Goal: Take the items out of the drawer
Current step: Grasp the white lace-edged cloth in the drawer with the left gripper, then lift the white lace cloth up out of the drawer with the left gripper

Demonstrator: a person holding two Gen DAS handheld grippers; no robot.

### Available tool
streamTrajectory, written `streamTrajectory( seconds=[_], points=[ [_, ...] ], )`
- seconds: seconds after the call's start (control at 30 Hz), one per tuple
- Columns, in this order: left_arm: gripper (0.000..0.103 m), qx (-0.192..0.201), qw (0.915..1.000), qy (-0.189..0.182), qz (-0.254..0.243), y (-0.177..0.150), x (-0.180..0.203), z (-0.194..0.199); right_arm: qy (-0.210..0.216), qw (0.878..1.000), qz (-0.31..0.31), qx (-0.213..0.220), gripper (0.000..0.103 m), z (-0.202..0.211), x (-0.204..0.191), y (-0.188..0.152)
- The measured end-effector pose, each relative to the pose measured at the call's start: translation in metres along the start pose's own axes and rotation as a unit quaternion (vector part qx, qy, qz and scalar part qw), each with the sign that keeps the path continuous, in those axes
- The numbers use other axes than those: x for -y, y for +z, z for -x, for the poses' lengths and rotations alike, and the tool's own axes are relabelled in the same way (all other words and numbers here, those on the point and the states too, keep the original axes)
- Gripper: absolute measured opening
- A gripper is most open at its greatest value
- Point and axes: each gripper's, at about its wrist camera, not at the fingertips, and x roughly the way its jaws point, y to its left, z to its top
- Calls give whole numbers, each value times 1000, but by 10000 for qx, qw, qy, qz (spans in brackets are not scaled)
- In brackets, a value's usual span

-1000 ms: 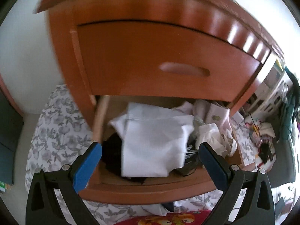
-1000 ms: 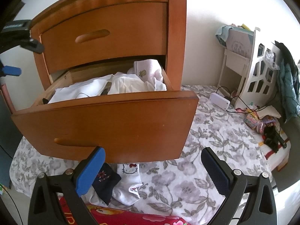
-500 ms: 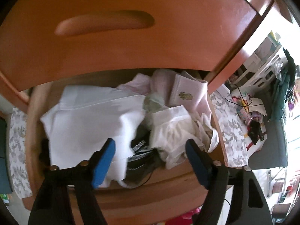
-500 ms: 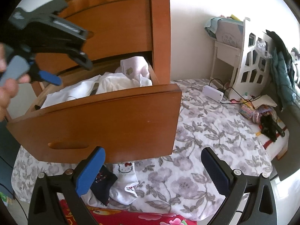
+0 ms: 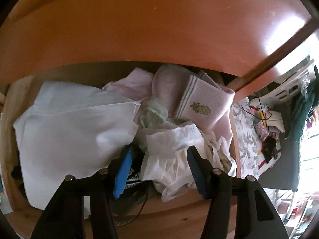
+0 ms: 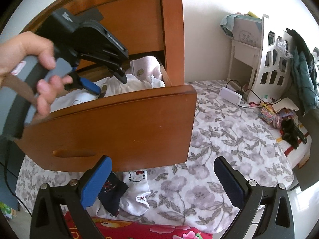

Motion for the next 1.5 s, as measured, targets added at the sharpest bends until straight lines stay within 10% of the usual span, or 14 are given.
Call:
streamTrajectory(
  seconds=[0.37, 1.0, 1.5],
  points=[
    [8, 97, 9998, -81, -159, -2, 11, -4, 32, 10000, -14, -38, 103, -1, 0, 0],
    [5, 1242, 9918, -186, 244, -45, -48, 67, -40, 10000, 15, -30, 103, -1, -1, -1],
    [5, 2571, 9642, -294, 576, -96, -86, 146, -214, 9997, 134, 12, 103, 1, -6, 0]
  ],
)
